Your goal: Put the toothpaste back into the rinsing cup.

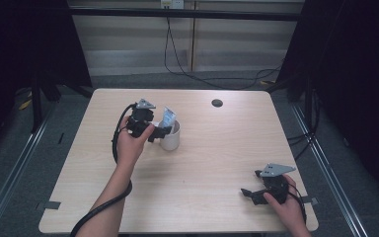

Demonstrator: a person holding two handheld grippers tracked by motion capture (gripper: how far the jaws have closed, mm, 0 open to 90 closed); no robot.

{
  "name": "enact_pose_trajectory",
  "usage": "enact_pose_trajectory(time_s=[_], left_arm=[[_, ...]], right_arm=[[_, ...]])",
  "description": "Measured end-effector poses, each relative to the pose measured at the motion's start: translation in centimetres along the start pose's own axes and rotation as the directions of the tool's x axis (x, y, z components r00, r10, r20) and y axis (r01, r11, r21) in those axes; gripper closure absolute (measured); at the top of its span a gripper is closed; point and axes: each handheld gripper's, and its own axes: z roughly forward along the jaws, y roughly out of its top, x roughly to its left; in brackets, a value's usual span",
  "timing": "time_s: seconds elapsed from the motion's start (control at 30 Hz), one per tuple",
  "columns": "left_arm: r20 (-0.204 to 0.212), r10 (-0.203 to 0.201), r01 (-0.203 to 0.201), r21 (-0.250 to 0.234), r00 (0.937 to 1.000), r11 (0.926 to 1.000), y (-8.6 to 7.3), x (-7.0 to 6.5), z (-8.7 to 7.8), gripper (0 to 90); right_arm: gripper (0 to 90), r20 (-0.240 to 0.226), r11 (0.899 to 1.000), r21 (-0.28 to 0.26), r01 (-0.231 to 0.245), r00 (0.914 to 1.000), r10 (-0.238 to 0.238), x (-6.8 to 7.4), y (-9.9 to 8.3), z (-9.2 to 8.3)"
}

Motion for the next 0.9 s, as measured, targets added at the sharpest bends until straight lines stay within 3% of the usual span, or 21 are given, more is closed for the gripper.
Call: enact_pose_trajectory(time_s=[0.47, 0.77, 0.8, 0.9], left_arm=[[0.028, 0.015, -0.016, 0.033, 0.9995, 0.9993, -0.5, -0.1, -0.8, 15.1], [0.037, 0.010, -0.011, 0.029, 0.9993, 0.9995, -1.2, -0.1, -1.7, 15.2], [0.035, 0.026, -0.027, 0.035, 0.9990, 0.9990, -1.3, 0.0, -1.9, 15.2], [0.044, 0.013, -0.014, 0.028, 0.9989, 0.9995, -1.7, 0.0, -2.1, 15.3]], right_arm=[[10.0, 0.000, 1.000, 0.000, 0.000, 1.0000, 0.000, 0.0, 0.0, 0.0], [9.9, 0.000, 1.000, 0.000, 0.000, 1.0000, 0.000, 0.0, 0.0, 0.0], [9.9, 0.000, 1.000, 0.000, 0.000, 1.0000, 0.000, 0.0, 0.0, 0.0], [9.9, 0.000, 1.000, 0.000, 0.000, 1.0000, 0.000, 0.0, 0.0, 0.0]])
